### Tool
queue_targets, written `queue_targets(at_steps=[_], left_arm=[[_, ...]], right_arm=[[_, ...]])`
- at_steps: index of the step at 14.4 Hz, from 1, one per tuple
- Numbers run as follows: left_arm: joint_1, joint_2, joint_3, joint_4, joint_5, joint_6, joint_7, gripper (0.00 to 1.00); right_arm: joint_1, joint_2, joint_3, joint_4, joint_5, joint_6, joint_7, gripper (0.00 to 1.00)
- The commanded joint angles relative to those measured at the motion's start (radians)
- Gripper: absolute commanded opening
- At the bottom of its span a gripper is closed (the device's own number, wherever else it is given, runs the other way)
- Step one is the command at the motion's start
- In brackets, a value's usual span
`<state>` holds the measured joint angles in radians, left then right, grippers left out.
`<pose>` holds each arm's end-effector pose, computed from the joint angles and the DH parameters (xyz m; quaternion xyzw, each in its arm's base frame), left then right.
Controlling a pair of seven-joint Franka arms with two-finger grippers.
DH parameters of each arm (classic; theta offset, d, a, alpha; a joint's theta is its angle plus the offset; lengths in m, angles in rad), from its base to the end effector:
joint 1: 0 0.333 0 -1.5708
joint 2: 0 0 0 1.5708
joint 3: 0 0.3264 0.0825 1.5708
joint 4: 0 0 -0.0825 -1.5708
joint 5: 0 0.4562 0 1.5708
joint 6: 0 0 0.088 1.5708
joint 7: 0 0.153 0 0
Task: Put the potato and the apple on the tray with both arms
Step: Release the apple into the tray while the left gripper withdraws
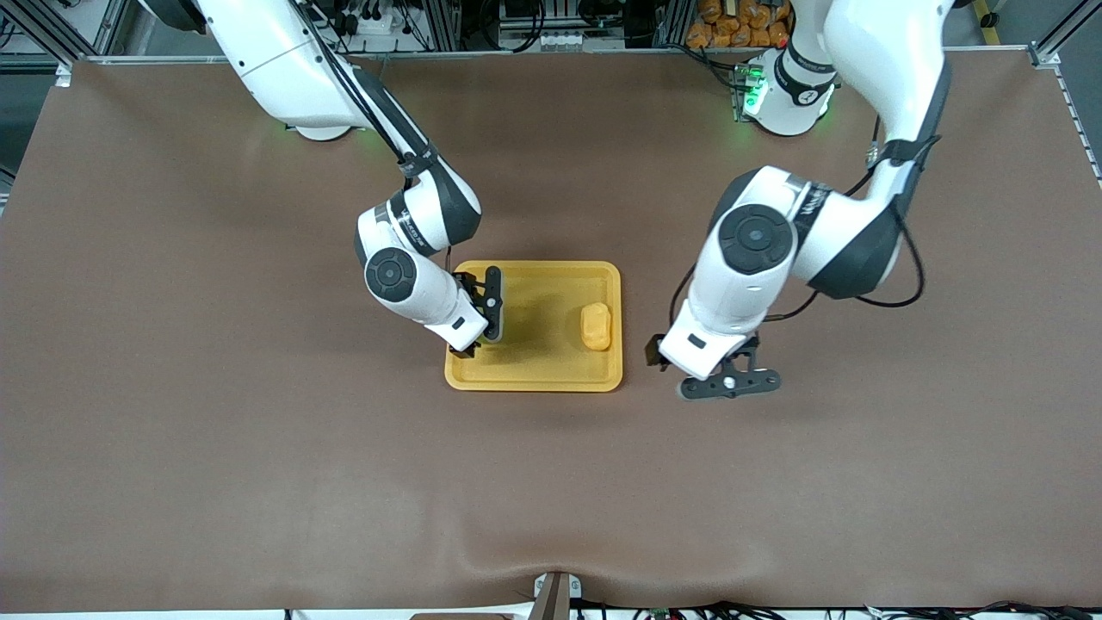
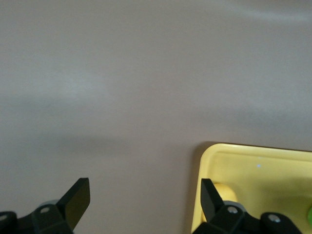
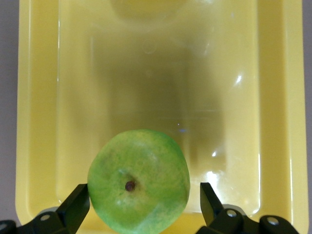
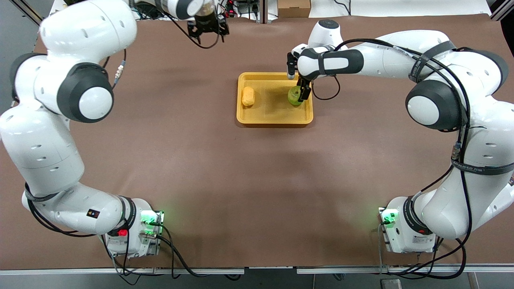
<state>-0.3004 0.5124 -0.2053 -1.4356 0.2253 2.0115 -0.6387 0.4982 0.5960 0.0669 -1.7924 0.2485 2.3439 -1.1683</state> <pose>0.7072 -0.3411 0.3457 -0.9972 -0.0368 -0.0608 0.0251 0.5903 0.3879 0.1260 -0.7121 -0.6937 -0.0098 0.1075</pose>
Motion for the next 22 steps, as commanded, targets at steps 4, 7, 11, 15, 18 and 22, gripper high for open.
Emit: queue_targets(at_steps=[4,7,11,15,18,22], left_arm=[[0.105,-0.118,-0.006,-0.019,0.009,-0.092,0.100,1.00],[0.159,-0.164,-0.006,-0.019,0.008,-0.134,0.143,1.00],[0.164,-0.201,-0.003,-0.019,0.014,-0.192,0.145,1.00],[0.228,-0.235,-0.006,-0.017,0.014,-0.211,0.172,1.00],[0.279,-0.270,-0.008,-0.017,0.003,-0.256,0.299,1.00],[0.306,-0.313,-0.008,-0.019,0.002,-0.323,0.358,1.00]], right_arm=[[0.002,-0.060,-0.007,0.004,-0.020,-0.076,0.059,1.00],[-0.016,-0.107,-0.016,0.011,-0.020,-0.147,0.072,1.00],[-0.036,-0.169,-0.059,0.015,-0.020,-0.202,0.078,1.00],[-0.036,-0.231,-0.171,0.015,-0.021,-0.221,0.094,1.00],[-0.036,-0.260,-0.252,0.013,-0.021,-0.238,0.145,1.00],[-0.036,-0.300,-0.387,0.013,-0.021,-0.242,0.154,1.00]])
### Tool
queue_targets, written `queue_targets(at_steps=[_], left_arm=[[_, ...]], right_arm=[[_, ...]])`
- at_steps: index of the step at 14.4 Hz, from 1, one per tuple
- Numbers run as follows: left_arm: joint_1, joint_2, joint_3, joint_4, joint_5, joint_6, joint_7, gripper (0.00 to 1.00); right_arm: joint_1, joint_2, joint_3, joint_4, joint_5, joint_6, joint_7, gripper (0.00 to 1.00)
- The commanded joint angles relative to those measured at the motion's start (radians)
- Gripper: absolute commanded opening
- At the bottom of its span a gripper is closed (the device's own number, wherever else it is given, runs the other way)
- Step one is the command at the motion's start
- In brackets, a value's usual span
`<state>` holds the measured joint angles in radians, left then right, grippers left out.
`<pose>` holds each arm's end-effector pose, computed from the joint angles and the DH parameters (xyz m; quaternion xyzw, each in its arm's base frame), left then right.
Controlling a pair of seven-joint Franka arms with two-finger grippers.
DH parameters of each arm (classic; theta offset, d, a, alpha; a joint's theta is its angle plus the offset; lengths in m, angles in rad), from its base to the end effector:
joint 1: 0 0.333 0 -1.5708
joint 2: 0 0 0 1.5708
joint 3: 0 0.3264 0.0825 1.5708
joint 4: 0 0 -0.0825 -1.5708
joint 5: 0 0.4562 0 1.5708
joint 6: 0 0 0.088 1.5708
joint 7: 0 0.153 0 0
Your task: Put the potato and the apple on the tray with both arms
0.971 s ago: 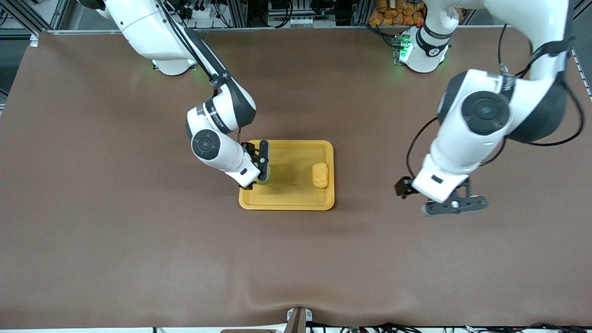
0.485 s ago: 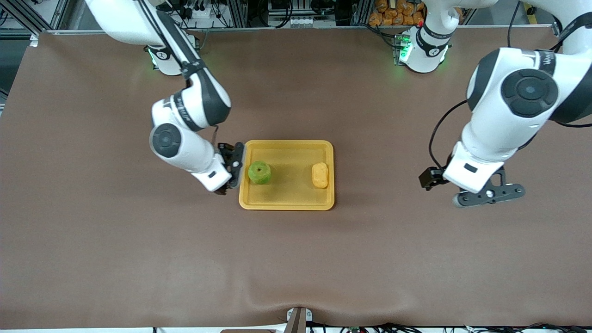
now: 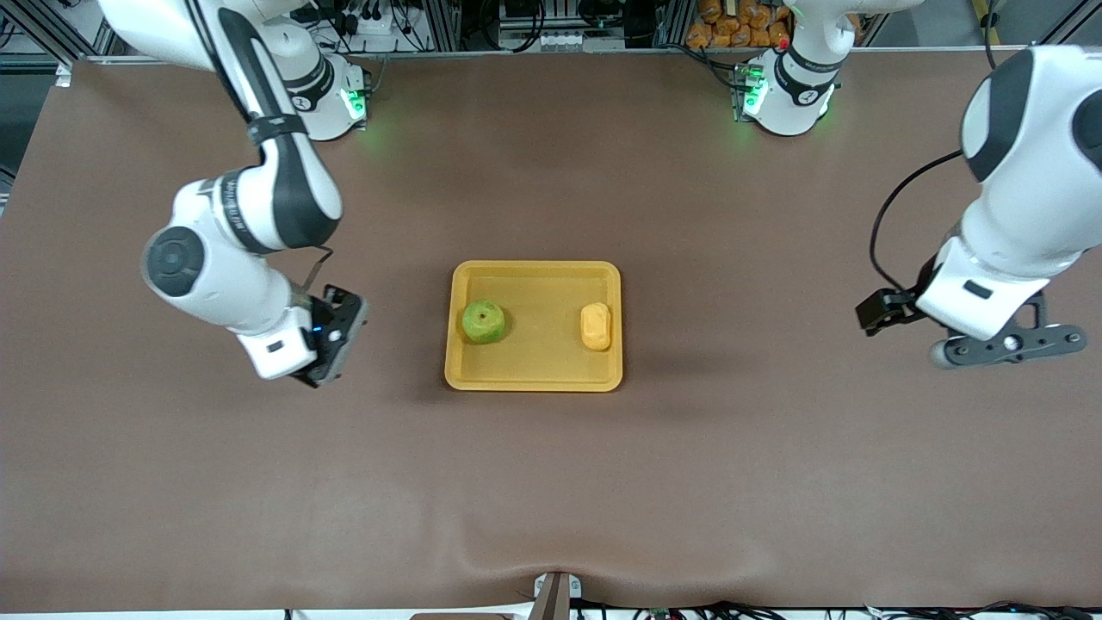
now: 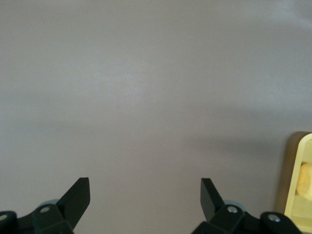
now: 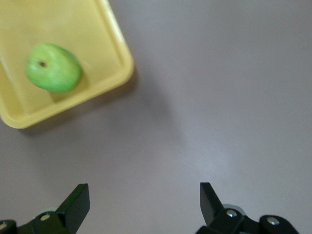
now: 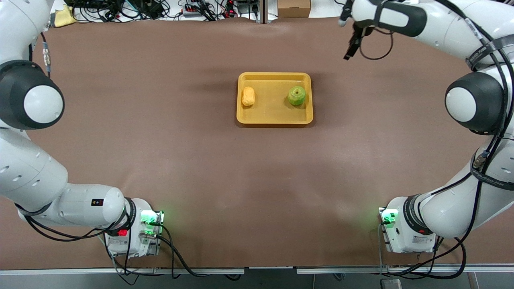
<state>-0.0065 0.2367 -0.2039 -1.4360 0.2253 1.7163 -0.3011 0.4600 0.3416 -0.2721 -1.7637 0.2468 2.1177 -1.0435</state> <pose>0.7062 -0.1059 0.5228 -0.9952 -0.0349 -0.0456 0.0791 0.6948 0.1620 0.3084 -0.8451 -0.5309 -0.0384 0.0497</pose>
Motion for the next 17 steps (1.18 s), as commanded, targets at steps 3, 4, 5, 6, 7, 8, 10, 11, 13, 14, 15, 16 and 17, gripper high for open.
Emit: queue_targets(at_steps=[3,4,5,6,7,8,10,11,13,14,15,16,17], left_arm=[[0.037,-0.065,-0.008,-0.018,-0.044,-0.053,0.068,1.00],[0.058,-0.086,-0.011,-0.021,-0.062,-0.061,0.098,1.00],[0.060,-0.103,-0.006,-0.032,-0.078,-0.070,0.132,1.00],[0.060,-0.121,-0.002,-0.044,-0.093,-0.101,0.161,1.00],[0.054,-0.146,0.024,-0.061,-0.121,-0.125,0.174,1.00],[0.051,-0.177,0.049,-0.085,-0.148,-0.136,0.175,1.00],[0.048,-0.227,0.066,-0.132,-0.178,-0.158,0.175,1.00],[0.046,-0.249,0.067,-0.153,-0.179,-0.168,0.175,1.00],[0.005,-0.293,0.108,-0.205,-0.182,-0.170,0.175,1.00],[-0.041,-0.307,0.150,-0.214,-0.184,-0.172,0.174,1.00],[-0.070,-0.318,0.179,-0.216,-0.184,-0.173,0.174,1.00],[-0.073,-0.324,0.181,-0.216,-0.184,-0.185,0.174,1.00],[-0.076,-0.329,0.179,-0.218,-0.184,-0.194,0.172,1.00]], right_arm=[[0.002,-0.079,-0.105,-0.014,-0.017,-0.099,0.115,1.00],[0.000,-0.093,-0.107,-0.014,-0.018,-0.123,0.144,1.00],[-0.020,-0.107,-0.099,-0.014,-0.018,-0.143,0.163,1.00],[-0.053,-0.118,-0.085,-0.013,-0.018,-0.157,0.178,1.00],[-0.095,-0.131,-0.050,-0.013,-0.018,-0.166,0.192,1.00],[-0.142,-0.142,-0.015,-0.014,-0.018,-0.168,0.201,1.00],[-0.231,-0.168,0.059,-0.017,-0.018,-0.185,0.235,1.00],[-0.266,-0.188,0.089,-0.019,-0.018,-0.206,0.268,1.00],[-0.331,-0.216,0.141,-0.020,-0.020,-0.240,0.330,1.00],[-0.349,-0.228,0.154,-0.020,-0.023,-0.254,0.350,1.00],[-0.359,-0.242,0.156,-0.019,-0.035,-0.275,0.380,1.00],[-0.365,-0.256,0.160,-0.019,-0.050,-0.292,0.423,1.00],[-0.366,-0.268,0.162,-0.019,-0.058,-0.307,0.471,1.00]])
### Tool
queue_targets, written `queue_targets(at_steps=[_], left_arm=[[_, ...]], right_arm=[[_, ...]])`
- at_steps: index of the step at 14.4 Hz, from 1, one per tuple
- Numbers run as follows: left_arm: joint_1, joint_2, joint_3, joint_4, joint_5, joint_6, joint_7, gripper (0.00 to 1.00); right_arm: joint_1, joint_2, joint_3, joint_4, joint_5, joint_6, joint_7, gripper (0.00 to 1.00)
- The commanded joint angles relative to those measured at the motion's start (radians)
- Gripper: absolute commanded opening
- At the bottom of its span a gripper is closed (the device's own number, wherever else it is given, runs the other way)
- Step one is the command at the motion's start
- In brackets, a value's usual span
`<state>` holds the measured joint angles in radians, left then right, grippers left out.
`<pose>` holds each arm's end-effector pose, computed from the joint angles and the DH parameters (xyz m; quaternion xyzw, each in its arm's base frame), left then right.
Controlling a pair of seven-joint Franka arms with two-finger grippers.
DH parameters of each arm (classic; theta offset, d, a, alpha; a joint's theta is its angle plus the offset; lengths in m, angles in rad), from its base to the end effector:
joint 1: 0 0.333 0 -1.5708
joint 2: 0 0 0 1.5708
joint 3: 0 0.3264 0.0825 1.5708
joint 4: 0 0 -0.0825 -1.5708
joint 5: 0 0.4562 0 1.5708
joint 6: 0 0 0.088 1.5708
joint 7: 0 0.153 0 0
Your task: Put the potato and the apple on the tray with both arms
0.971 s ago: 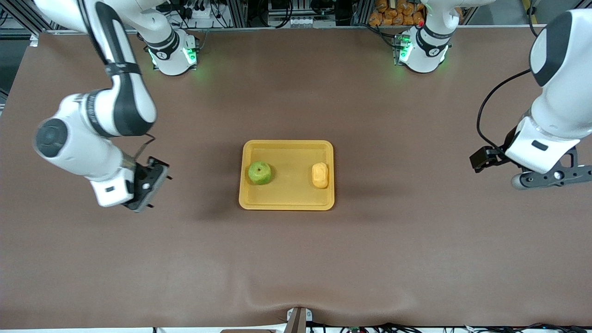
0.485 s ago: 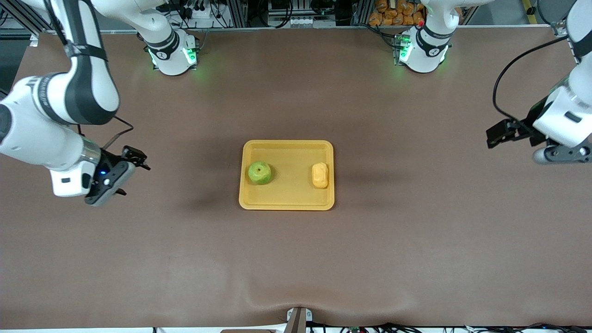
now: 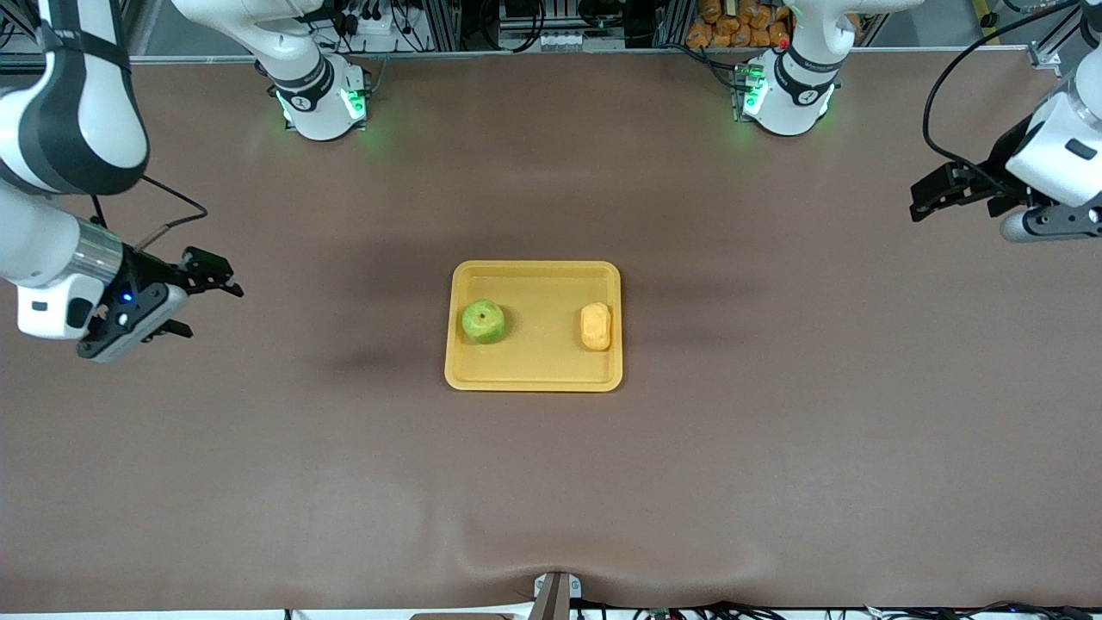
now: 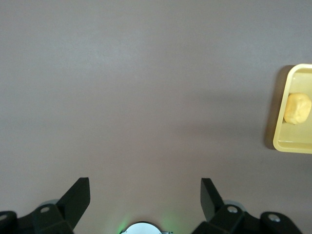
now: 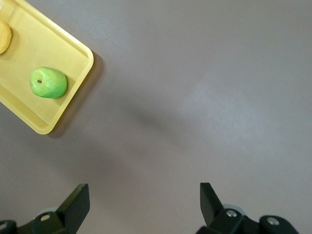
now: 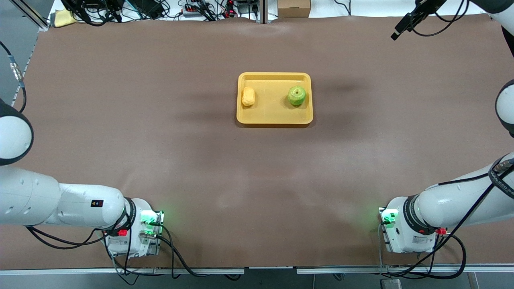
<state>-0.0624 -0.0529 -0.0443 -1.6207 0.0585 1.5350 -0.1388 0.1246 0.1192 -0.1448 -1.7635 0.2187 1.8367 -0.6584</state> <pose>0.6015 -0.0558 0.5916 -0.9993 -0.0167 0.0126 0.0322 0.6623 0.0160 0.4321 -0.9541 -0.2829 -0.0112 0.0979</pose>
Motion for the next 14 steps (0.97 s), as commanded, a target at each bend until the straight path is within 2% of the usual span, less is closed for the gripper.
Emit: queue_targets(at_steps=[1,3,10,14], left_arm=[[-0.022,-0.051,0.020,-0.040,-0.019,-0.016,0.010,1.00],[-0.022,-0.076,0.018,-0.056,-0.019,-0.018,0.008,1.00],[-0.017,-0.042,0.017,-0.019,-0.017,-0.019,-0.004,1.00],[-0.019,-0.044,0.015,-0.019,-0.016,-0.023,0.007,1.00]], right_arm=[[-0.031,-0.058,0.034,-0.019,-0.039,-0.046,0.129,1.00],[-0.034,-0.084,0.042,-0.014,-0.062,-0.088,0.219,1.00],[-0.088,-0.122,0.037,0.091,-0.087,-0.283,0.477,1.00],[-0.072,-0.121,0.040,0.197,-0.142,-0.414,0.672,1.00]])
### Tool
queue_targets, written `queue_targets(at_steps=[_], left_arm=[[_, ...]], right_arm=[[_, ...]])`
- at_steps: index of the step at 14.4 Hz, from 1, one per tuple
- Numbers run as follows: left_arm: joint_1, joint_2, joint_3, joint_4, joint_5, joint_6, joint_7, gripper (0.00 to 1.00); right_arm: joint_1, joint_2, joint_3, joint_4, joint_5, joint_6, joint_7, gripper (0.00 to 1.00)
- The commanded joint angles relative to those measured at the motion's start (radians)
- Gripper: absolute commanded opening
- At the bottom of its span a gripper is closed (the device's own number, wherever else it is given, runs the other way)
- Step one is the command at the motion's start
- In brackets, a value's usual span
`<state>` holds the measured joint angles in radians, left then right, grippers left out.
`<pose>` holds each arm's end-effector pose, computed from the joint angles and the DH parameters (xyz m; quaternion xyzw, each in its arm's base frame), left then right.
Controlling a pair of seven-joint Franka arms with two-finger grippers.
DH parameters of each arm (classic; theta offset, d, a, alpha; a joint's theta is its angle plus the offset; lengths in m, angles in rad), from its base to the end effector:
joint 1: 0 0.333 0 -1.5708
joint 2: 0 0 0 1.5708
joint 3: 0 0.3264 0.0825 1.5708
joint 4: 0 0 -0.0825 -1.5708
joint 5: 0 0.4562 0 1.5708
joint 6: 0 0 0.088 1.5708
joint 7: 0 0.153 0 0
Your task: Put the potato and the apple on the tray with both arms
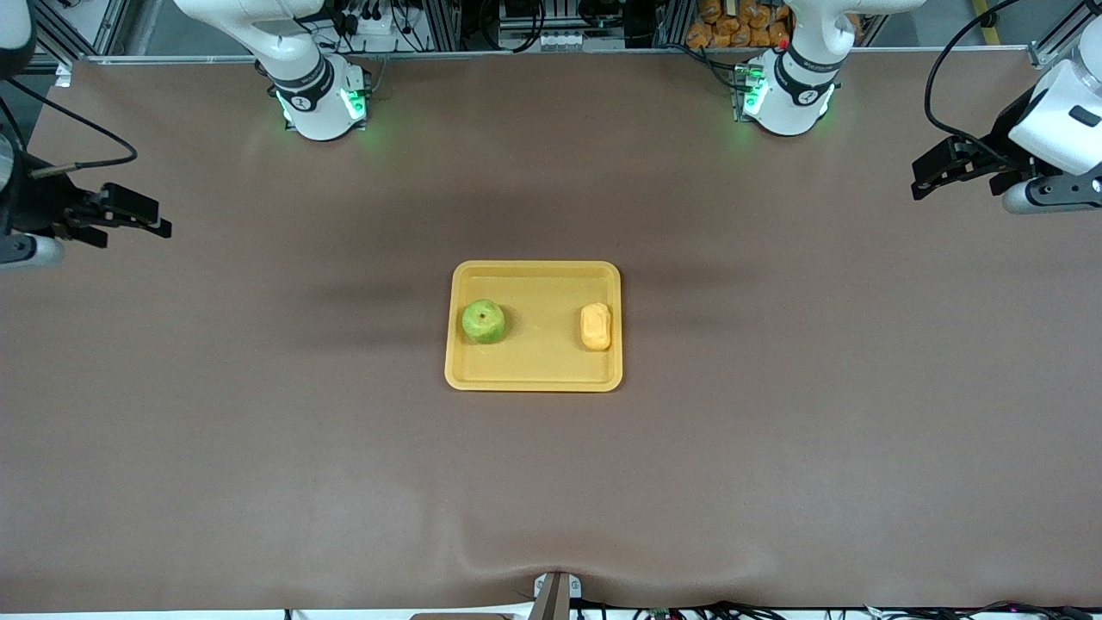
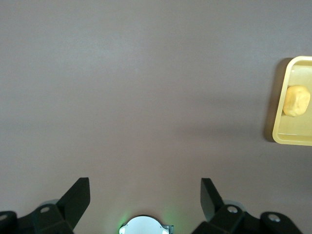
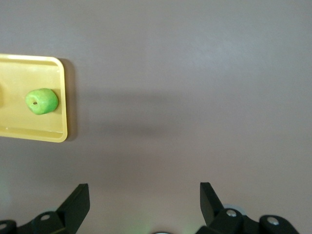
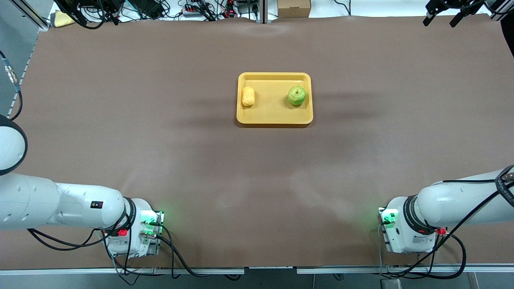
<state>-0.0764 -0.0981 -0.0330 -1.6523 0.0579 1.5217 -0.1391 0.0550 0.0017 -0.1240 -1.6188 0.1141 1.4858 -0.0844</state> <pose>0.5853 -0.0559 0.6005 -0.9993 -0.0159 0.0124 0.0323 0.6093 -0.0238 0.5566 -0.9961 -0.0087 0.0626 0.0619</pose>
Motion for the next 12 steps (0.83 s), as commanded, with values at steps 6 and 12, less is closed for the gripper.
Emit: queue_targets(at_steps=[6,12], left_arm=[[-0.002,0.006,-0.001,0.029,-0.015,-0.028,0.007,1.00],[0.004,0.008,-0.001,0.061,-0.013,-0.029,-0.005,1.00]], right_arm=[[-0.001,-0.006,0.017,0.071,-0.099,-0.091,0.109,1.00],[-0.003,-0.012,0.014,0.069,-0.094,-0.085,0.107,1.00]])
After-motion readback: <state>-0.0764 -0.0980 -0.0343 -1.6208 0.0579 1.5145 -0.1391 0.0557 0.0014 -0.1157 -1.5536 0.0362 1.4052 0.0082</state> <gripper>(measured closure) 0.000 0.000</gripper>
